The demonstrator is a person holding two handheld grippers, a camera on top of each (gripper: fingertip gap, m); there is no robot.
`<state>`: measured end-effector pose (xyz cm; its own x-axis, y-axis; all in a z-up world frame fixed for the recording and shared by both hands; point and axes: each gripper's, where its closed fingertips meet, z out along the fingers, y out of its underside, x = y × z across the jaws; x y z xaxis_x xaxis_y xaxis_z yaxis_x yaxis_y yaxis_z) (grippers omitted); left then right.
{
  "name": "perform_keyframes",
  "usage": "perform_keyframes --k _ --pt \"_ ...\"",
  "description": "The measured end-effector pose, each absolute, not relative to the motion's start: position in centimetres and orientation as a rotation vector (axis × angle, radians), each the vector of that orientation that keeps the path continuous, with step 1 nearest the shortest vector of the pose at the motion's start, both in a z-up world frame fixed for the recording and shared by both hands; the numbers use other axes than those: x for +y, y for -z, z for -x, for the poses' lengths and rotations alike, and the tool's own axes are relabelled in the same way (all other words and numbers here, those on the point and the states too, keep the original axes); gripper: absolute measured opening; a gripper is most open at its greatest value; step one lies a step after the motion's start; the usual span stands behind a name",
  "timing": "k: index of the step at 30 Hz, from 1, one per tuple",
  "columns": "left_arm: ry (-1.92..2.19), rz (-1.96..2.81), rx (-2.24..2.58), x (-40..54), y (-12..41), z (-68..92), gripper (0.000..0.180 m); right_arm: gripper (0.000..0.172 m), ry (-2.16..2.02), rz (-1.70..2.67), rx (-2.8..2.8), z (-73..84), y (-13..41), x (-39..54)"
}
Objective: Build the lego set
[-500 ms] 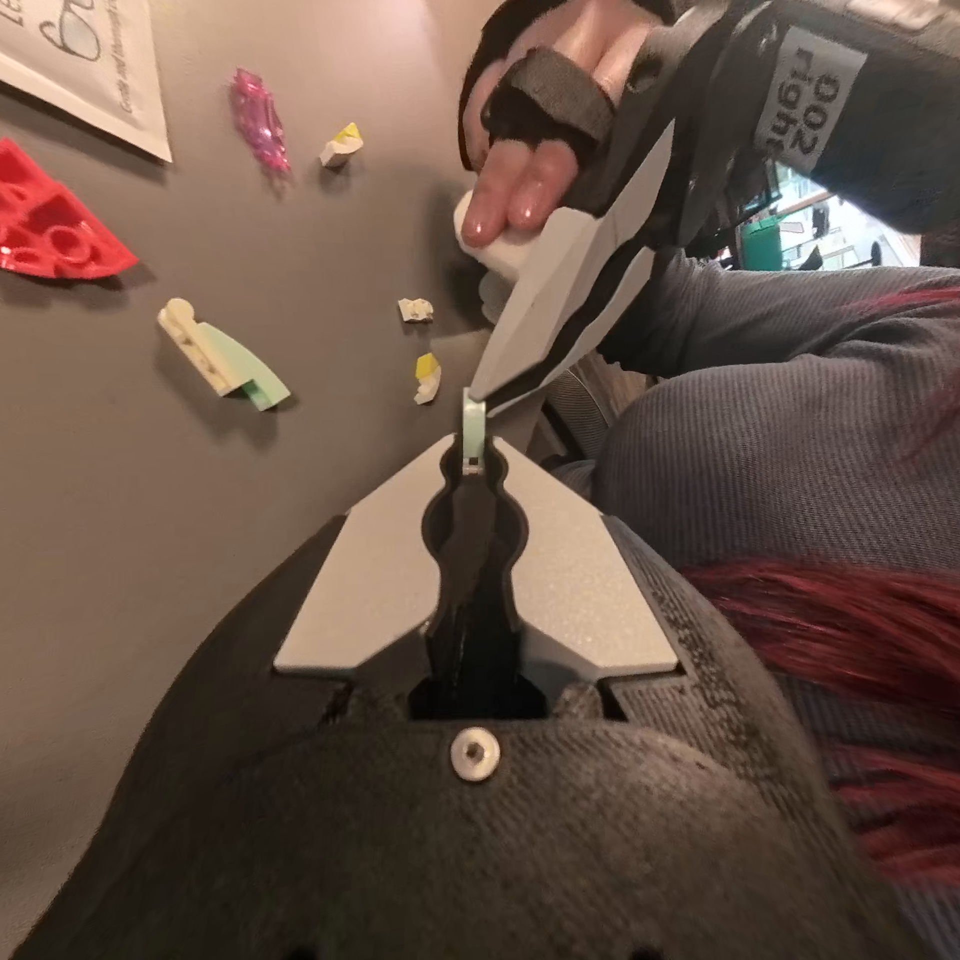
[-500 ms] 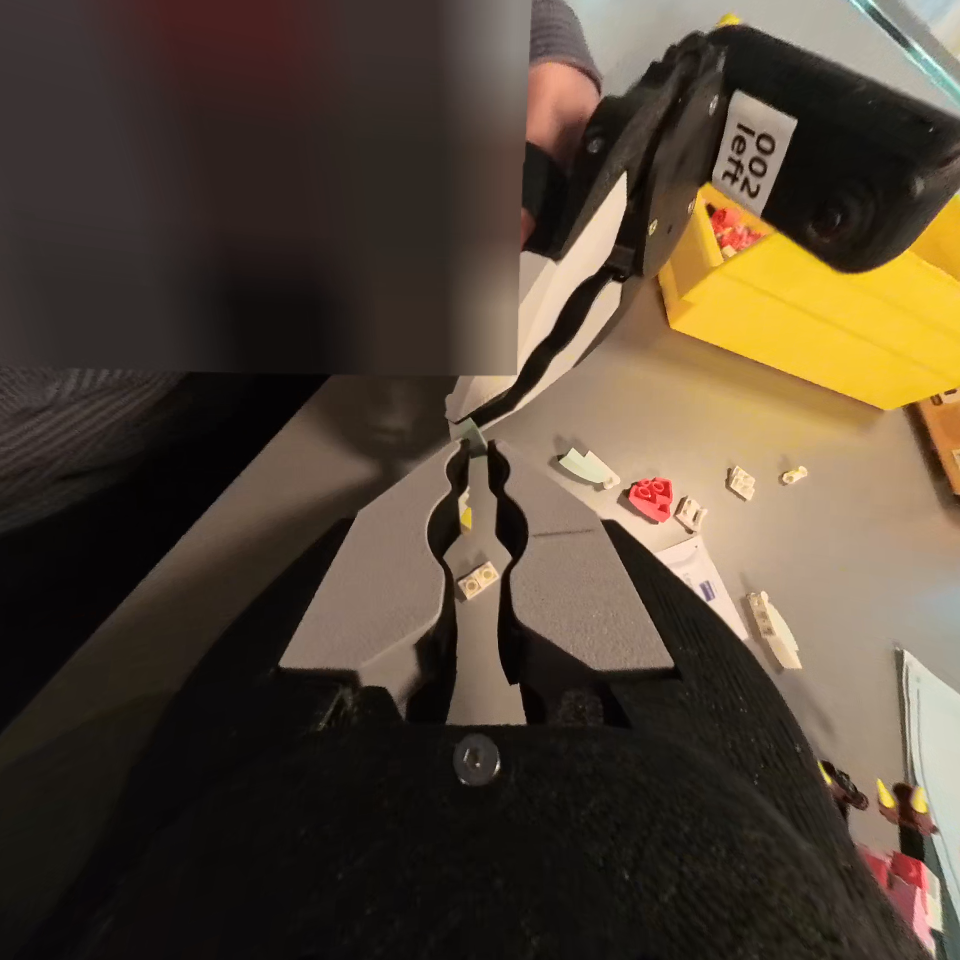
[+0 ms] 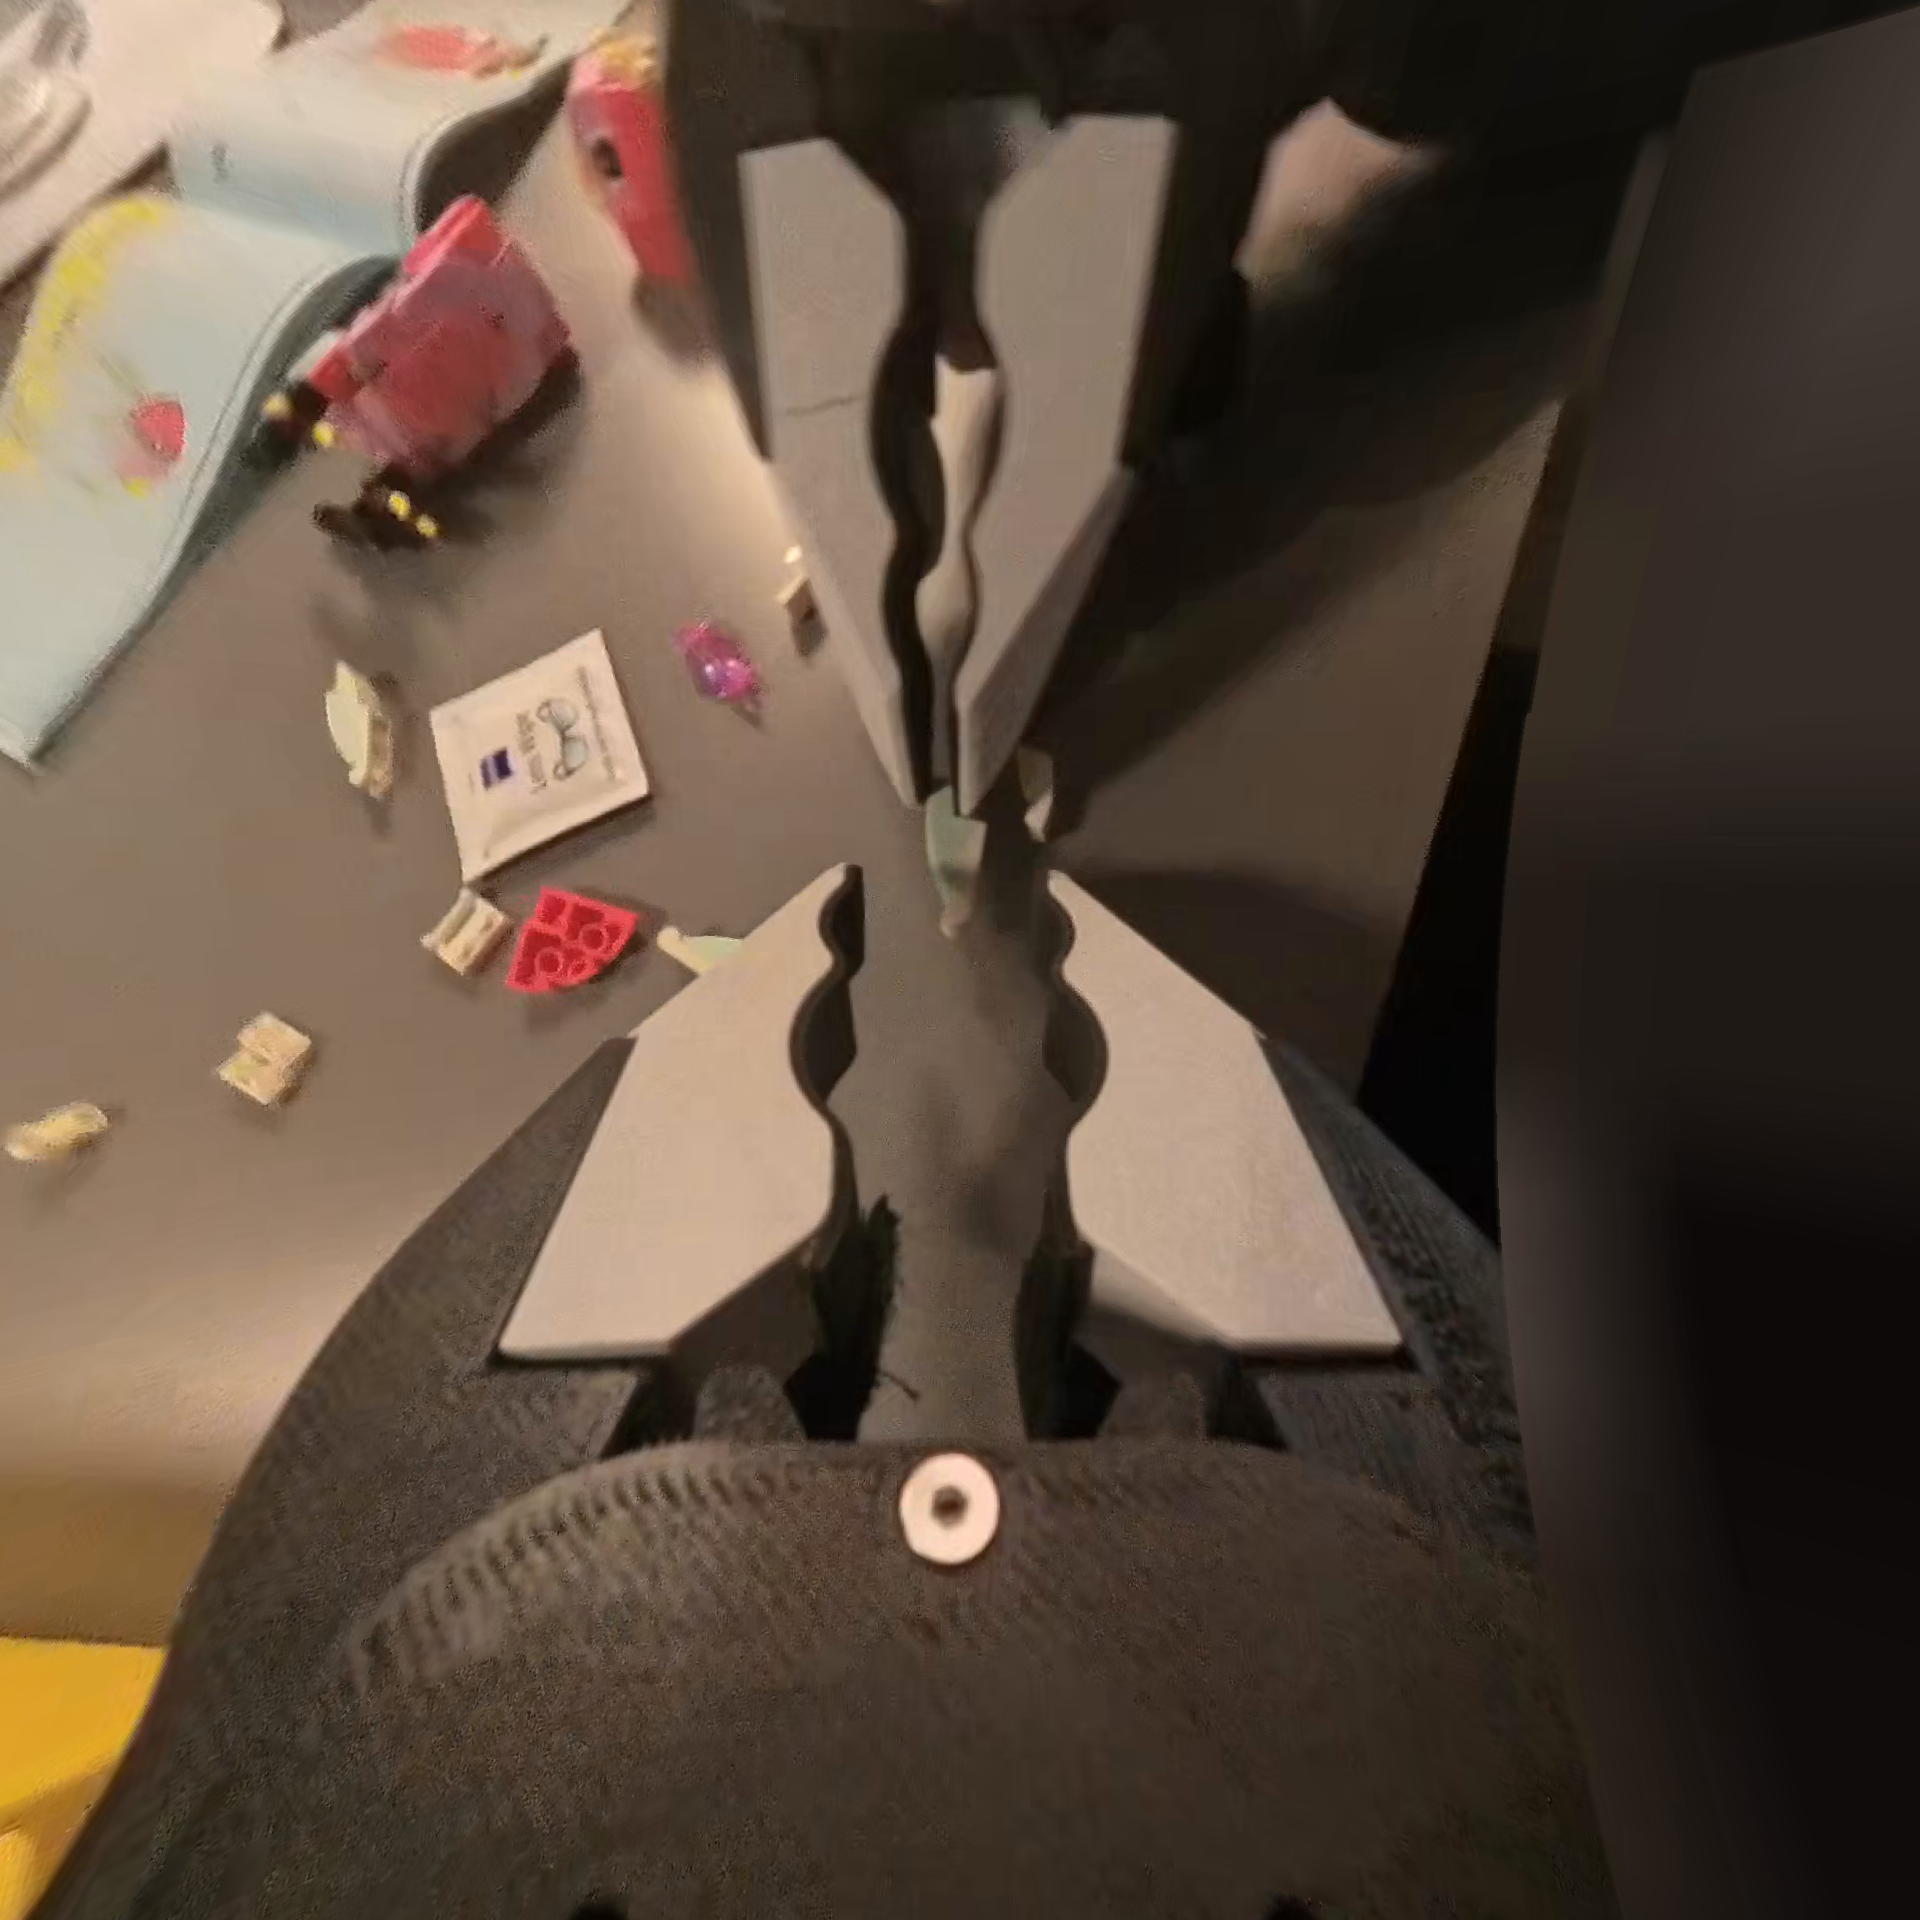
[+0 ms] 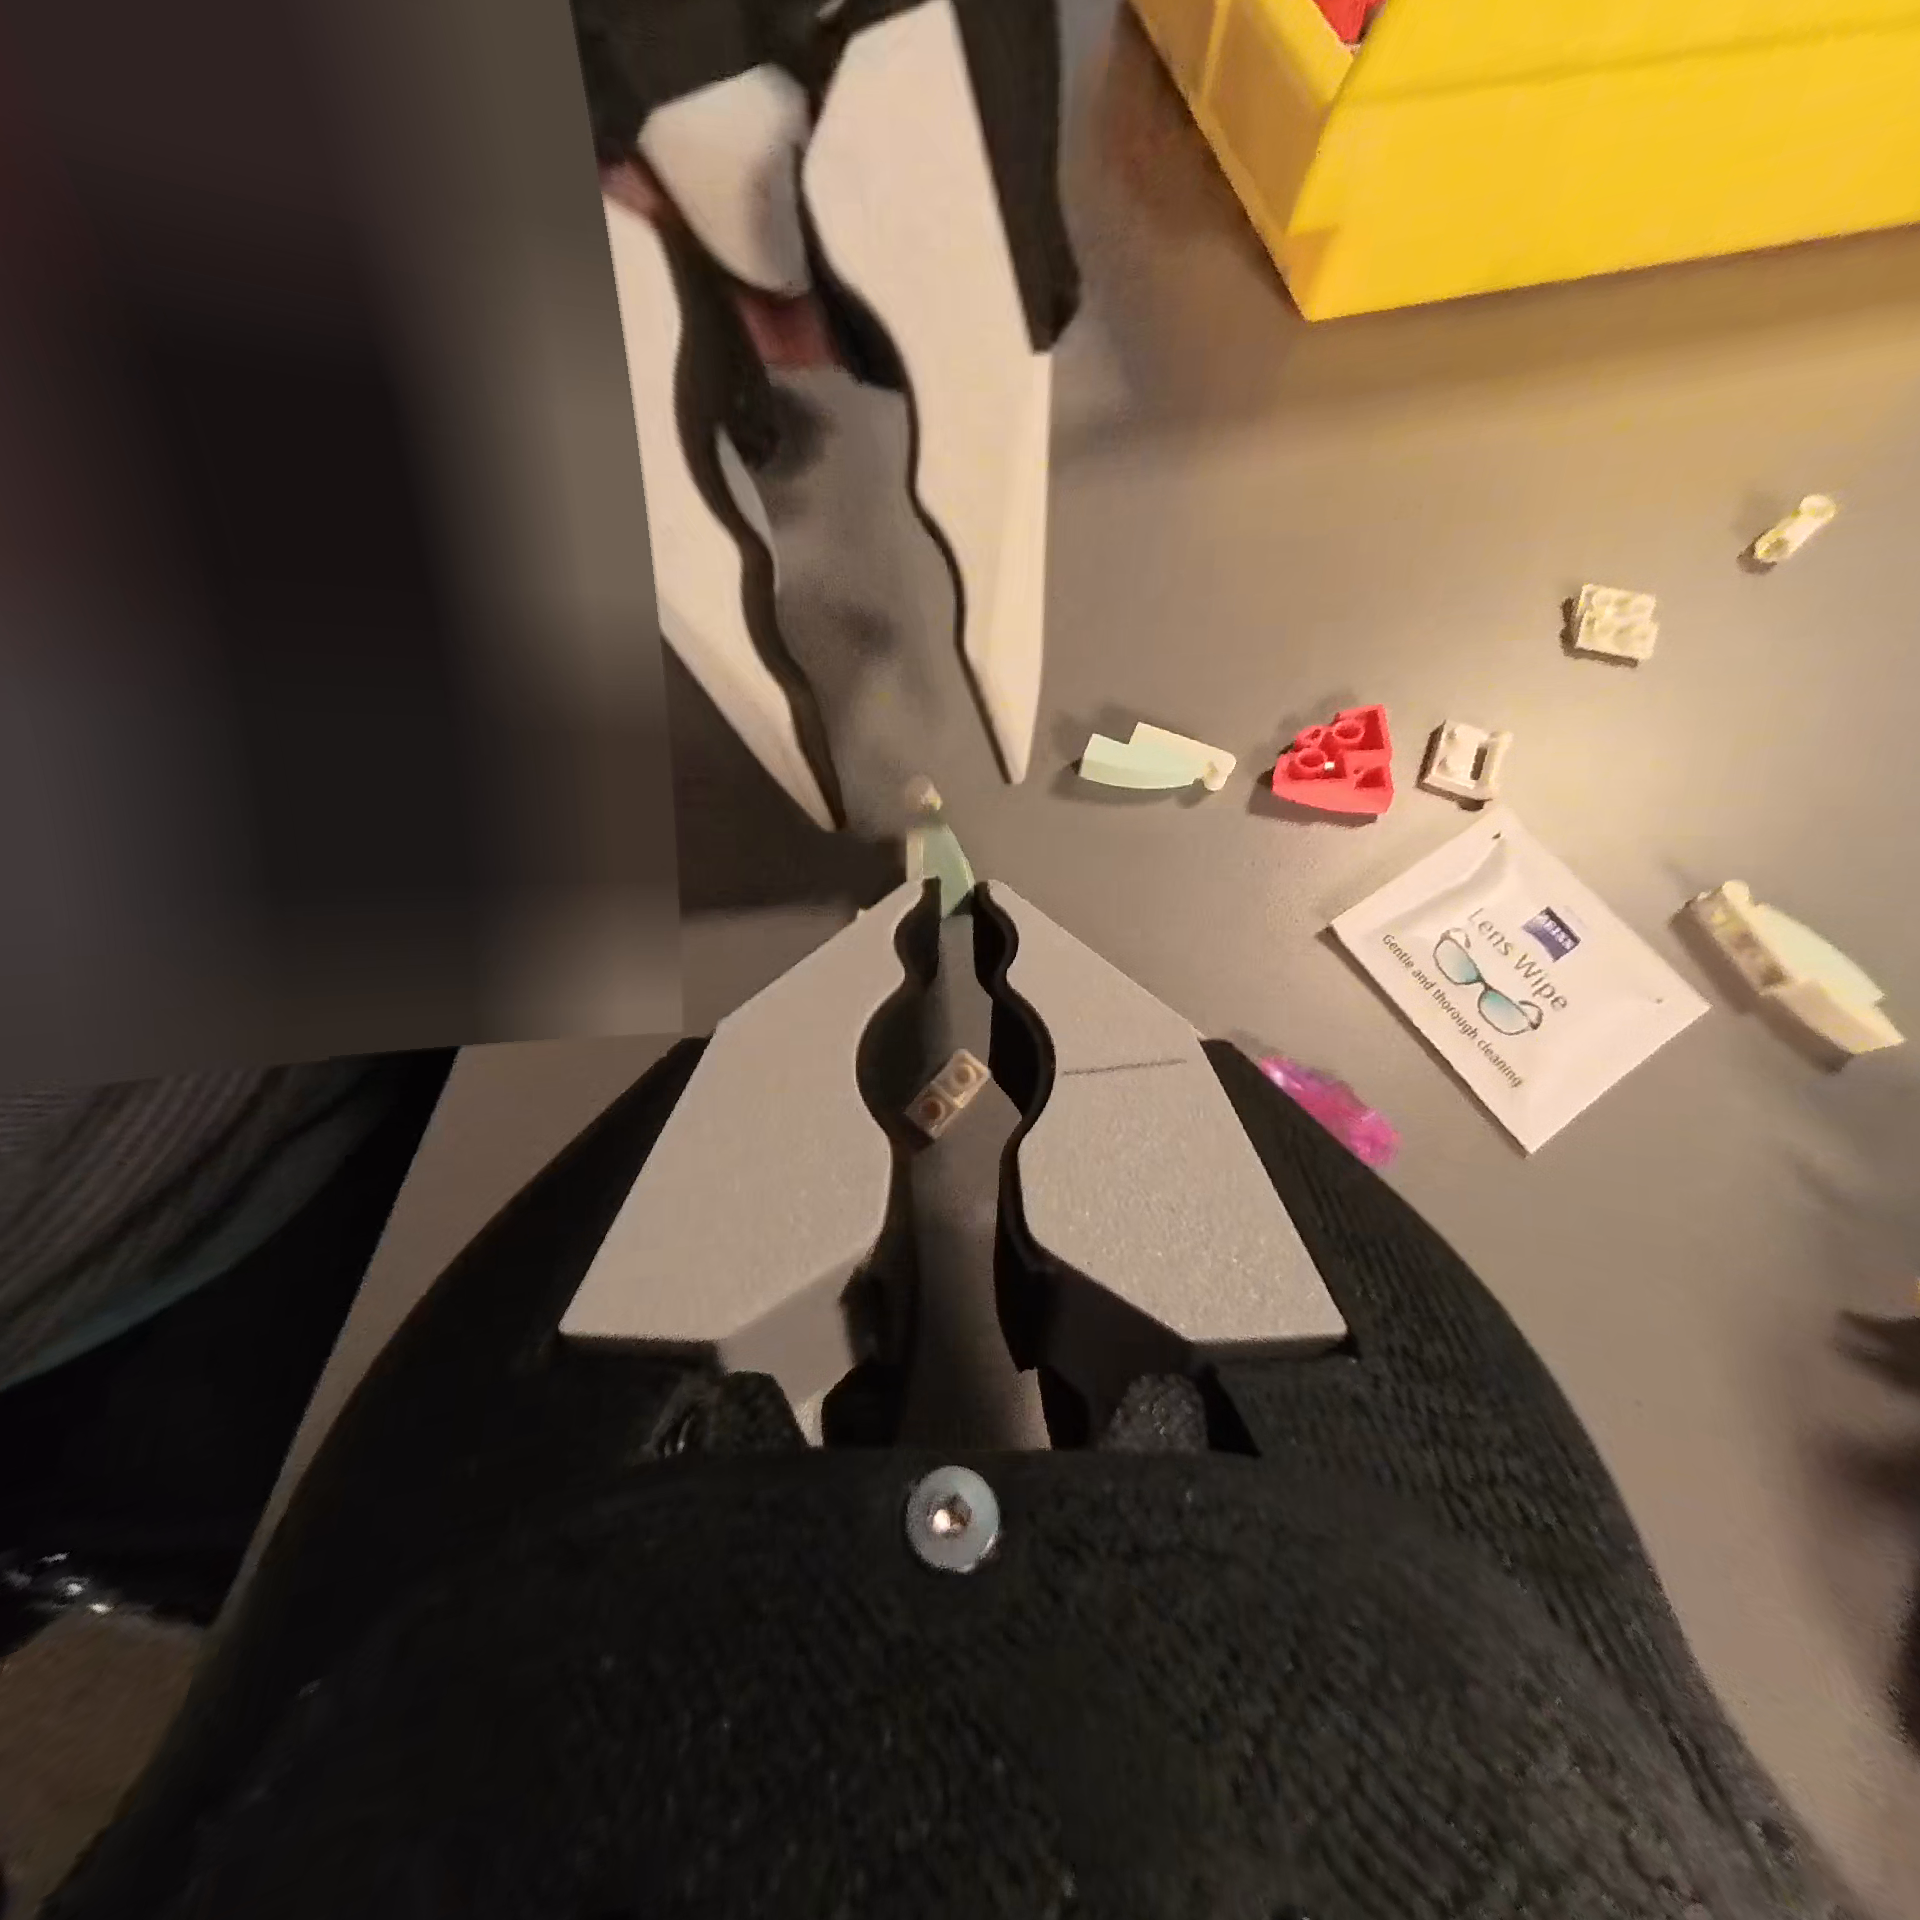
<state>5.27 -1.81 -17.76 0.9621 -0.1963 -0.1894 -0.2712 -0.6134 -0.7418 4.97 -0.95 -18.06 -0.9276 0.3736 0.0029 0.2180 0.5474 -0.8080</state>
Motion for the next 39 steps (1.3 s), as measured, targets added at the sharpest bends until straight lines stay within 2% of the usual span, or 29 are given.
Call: perform_keyframes --k 1,3,4,5,6,9,12,21,26,29,39 --pt "-0.131 2.252 0.354 -1.7 17.9 -5.4 0.031 0.004 -1.341 0.524 -2.611 -5.0 18.0 -0.9" --pt "-0.052 2.277 0.339 -1.6 18.6 -5.9 0.03 0.005 -1.373 0.541 -2.619 -5.1 17.8 -1.0" --pt "-0.021 2.286 0.319 -1.5 18.9 -5.8 0.024 0.005 -1.387 0.544 -2.621 -5.2 17.7 -1.1" --pt "-0.004 2.289 0.31 -1.5 19.2 -5.7 0.01 0.006 -1.403 0.546 -2.623 -5.3 17.6 -1.1" --pt "-0.002 2.286 0.306 -1.5 19.2 -5.5 0.005 0.015 -1.419 0.547 -2.624 -5.4 17.5 -1.1" --pt "0.021 2.305 0.309 -1.5 19.5 -5.6 0.005 0.031 -1.432 0.531 -2.623 -5.5 17.2 -0.9" --pt "0.099 2.34 0.273 -1.7 19.5 -5.8 0.005 0.038 -1.349 0.437 -2.647 -6.0 17.8 -0.8" --pt "0.177 2.38 0.292 -2.1 19.5 -5.9 0.031 0.031 -1.241 0.353 -2.667 -6.0 18.9 -0.6" --pt "0.146 2.365 0.346 -1.8 19.6 -6.2 0.022 0.03 -1.221 0.326 -2.667 -6.1 19.2 -0.6" --pt "0.141 2.368 0.352 -1.6 19.6 -6.1 0.009 0.027 -1.221 0.315 -2.657 -6.0 19.2 -0.7" --pt "0.16 2.391 0.425 -1.6 19.6 -6.6 0.007 0.019 -1.246 0.307 -2.66 -6.1 19.2 -0.8"
